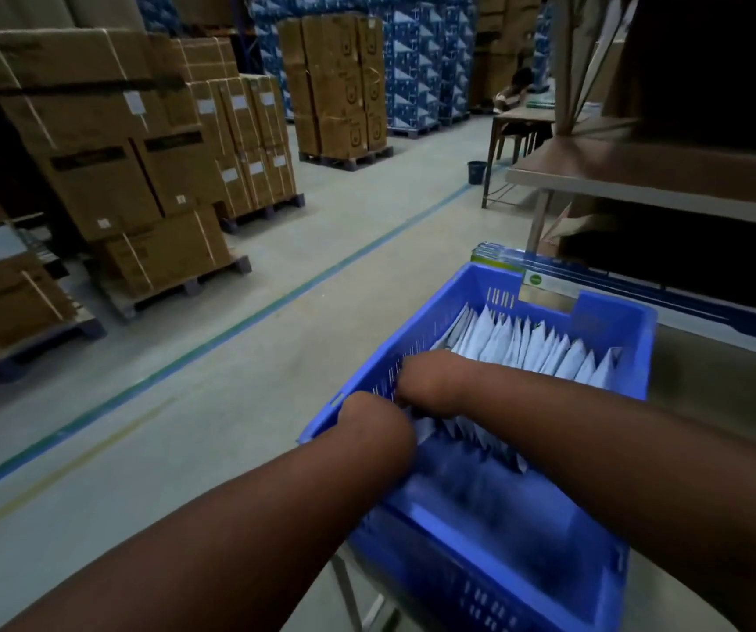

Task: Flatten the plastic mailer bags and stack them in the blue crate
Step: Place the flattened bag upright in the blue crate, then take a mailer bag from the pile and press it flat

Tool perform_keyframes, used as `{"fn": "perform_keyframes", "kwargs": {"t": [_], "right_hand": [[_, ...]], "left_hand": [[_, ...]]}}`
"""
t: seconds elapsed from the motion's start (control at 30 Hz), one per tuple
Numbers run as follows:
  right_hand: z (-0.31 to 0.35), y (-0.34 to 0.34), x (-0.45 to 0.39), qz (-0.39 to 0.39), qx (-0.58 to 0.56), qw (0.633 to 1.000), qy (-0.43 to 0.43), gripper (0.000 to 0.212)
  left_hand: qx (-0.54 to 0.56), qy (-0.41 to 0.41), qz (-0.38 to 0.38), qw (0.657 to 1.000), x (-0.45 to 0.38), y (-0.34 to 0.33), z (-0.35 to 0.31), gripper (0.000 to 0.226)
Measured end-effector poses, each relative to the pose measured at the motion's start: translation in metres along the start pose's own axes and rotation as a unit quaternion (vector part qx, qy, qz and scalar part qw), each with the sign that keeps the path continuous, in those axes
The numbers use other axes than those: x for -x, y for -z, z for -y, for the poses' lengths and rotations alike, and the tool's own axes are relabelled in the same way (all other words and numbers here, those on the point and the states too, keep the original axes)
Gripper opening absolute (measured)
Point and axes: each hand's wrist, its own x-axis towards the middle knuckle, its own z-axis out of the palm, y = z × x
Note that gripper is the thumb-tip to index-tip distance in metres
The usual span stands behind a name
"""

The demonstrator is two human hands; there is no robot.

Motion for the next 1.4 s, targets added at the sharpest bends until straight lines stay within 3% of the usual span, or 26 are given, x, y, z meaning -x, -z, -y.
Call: {"fn": "perform_keyframes", "kwargs": {"t": [0.17,0.4,0.57,0.77,0.87,0.97,1.03,1.17,1.3,1.4], "right_hand": [[-0.004,-0.013,-0.003,-0.029,0.046,0.998,-0.012,0.022],[-0.007,-0.009,-0.007,-0.004,-0.030,0.998,-0.046,0.026],[-0.009,-0.004,-0.002,0.006,-0.042,0.998,-0.051,0.024],[-0.026,0.019,0.024,-0.063,-0.059,0.996,-0.039,0.031],[-0.027,0.026,0.054,-0.062,-0.093,0.992,-0.054,0.024],[-0.030,0.026,0.097,-0.037,-0.138,0.986,-0.090,0.029],[-0.038,0.030,0.139,-0.031,-0.155,0.981,-0.113,0.030],[-0.053,0.025,0.236,-0.016,-0.181,0.968,-0.174,0.035],[-0.067,-0.013,0.340,-0.012,-0.198,0.944,-0.263,0.032],[-0.064,-0.039,0.420,-0.005,-0.217,0.927,-0.306,0.035]], "left_hand": [[-0.033,-0.004,0.016,0.999,-0.012,-0.003,0.000,0.046],[-0.107,0.019,0.030,0.994,-0.030,-0.004,-0.004,0.047],[-0.074,0.026,0.044,0.996,-0.030,0.004,0.000,0.044],[-0.023,0.029,-0.006,0.999,-0.005,0.035,0.004,0.044],[0.030,0.031,-0.016,0.999,0.007,0.070,-0.003,0.056],[0.019,0.033,0.057,0.998,0.020,0.115,-0.022,0.078],[0.021,0.006,0.052,0.998,0.026,0.138,-0.039,0.082],[0.049,-0.085,-0.031,0.995,0.051,0.183,-0.087,0.088],[0.027,-0.189,-0.118,0.975,0.077,0.234,-0.165,0.049],[0.008,-0.251,-0.176,0.952,0.085,0.253,-0.225,0.063]]}}
